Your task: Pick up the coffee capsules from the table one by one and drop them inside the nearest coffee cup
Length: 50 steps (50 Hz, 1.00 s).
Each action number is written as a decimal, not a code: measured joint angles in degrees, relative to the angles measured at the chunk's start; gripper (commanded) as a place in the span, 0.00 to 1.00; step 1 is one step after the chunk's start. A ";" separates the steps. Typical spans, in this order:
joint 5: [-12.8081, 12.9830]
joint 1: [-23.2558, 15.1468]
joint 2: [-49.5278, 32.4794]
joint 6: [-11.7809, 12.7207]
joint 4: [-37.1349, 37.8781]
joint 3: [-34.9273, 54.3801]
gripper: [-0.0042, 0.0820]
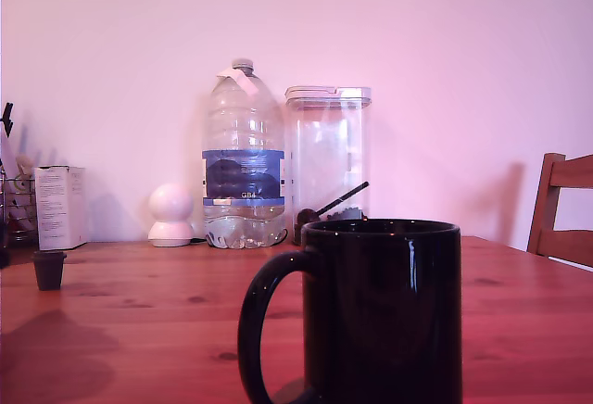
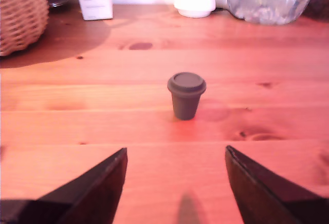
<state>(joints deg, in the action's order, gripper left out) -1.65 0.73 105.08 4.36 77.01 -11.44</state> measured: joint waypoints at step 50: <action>-3.91 0.00 13.57 -0.74 -8.09 -20.90 0.67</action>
<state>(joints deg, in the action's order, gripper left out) -5.56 0.73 118.65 3.62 68.93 -32.34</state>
